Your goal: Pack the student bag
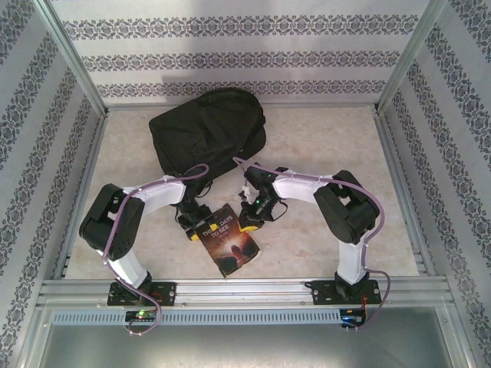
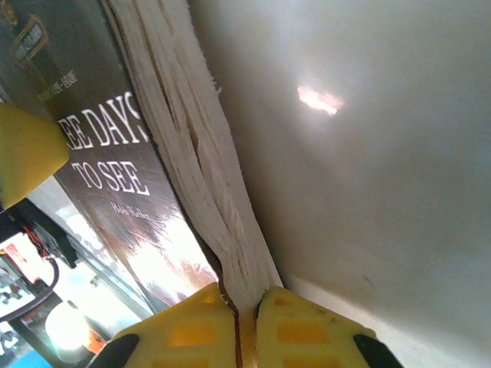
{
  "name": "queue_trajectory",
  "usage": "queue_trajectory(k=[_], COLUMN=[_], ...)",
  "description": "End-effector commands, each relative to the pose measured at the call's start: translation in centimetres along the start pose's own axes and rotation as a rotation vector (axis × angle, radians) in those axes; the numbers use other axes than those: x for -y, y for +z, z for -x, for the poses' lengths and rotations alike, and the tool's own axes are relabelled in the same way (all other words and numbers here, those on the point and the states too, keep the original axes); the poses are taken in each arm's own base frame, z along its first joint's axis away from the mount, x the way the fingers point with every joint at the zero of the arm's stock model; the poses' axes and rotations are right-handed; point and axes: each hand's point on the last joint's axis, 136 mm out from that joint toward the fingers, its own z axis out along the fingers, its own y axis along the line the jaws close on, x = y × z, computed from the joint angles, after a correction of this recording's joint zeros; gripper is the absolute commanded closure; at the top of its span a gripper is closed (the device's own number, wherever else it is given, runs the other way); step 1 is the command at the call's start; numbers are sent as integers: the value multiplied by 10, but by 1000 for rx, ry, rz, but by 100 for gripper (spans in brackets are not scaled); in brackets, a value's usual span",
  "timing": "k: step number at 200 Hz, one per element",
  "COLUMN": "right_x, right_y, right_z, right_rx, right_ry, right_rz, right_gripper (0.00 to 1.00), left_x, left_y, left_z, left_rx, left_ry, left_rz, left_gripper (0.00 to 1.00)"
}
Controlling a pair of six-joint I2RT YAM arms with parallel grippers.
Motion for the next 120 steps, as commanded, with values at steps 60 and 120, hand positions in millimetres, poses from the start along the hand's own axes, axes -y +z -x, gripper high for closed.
queue_trajectory(k=[60,120], right_x=[12,12], right_y=[-23,-43], right_z=[26,30], right_rx=[173,195], right_ry=[72,165], right_rz=[109,273], right_gripper=[100,100], left_x=[80,76], left_y=[-29,-43], left_z=[7,0], left_rx=[104,119], left_ry=[279,332], left_rz=[-284,-363], left_gripper=[23,14])
